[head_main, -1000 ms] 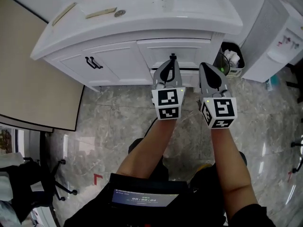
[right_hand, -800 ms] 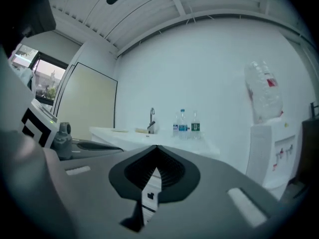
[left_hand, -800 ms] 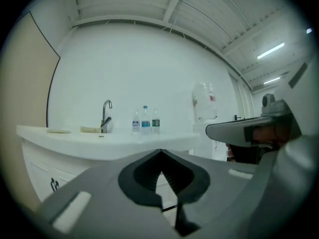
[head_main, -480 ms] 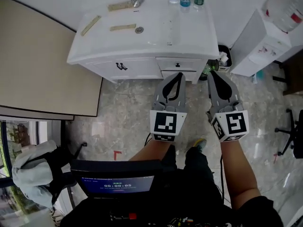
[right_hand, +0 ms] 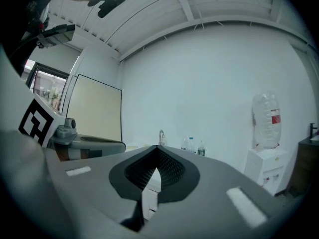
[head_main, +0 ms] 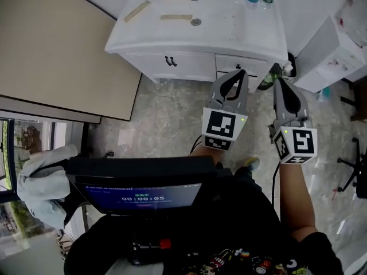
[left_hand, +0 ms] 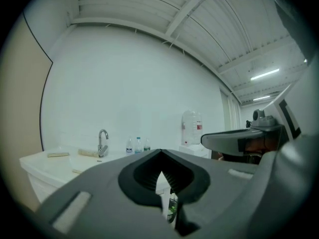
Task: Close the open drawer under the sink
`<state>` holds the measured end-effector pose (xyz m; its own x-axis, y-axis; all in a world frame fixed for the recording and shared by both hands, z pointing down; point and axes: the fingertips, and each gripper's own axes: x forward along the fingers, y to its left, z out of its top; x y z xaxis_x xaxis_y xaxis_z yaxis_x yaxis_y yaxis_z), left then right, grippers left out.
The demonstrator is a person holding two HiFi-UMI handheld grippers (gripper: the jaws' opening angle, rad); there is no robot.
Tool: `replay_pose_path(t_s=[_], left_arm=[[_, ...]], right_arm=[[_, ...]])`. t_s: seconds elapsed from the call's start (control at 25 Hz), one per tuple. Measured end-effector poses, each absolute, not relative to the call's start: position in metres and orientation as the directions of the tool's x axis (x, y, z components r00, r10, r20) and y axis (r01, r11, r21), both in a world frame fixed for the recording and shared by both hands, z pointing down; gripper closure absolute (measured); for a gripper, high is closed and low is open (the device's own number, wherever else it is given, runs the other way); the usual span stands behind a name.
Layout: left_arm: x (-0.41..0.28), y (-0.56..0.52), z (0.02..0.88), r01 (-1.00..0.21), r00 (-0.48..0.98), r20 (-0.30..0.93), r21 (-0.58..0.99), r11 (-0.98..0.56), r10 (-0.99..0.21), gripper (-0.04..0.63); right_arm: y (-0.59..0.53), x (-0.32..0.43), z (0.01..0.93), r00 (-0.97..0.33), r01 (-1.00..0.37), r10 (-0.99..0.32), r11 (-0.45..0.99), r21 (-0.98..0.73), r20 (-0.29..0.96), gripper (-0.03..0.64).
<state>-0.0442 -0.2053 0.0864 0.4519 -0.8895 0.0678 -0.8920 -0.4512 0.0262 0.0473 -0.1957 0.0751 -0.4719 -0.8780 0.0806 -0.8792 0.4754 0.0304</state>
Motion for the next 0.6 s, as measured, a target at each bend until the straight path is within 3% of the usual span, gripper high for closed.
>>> replay_pose_path(t_s=[0.6], left_arm=[[-0.098,-0.196,0.088,-0.878,0.476,0.054,0.094,-0.47,-0.878,0.595]], right_arm=[[-0.18,-0.004,0.068,-0.446,-0.889,-0.89,0.453,0.069,0.097,0.597]])
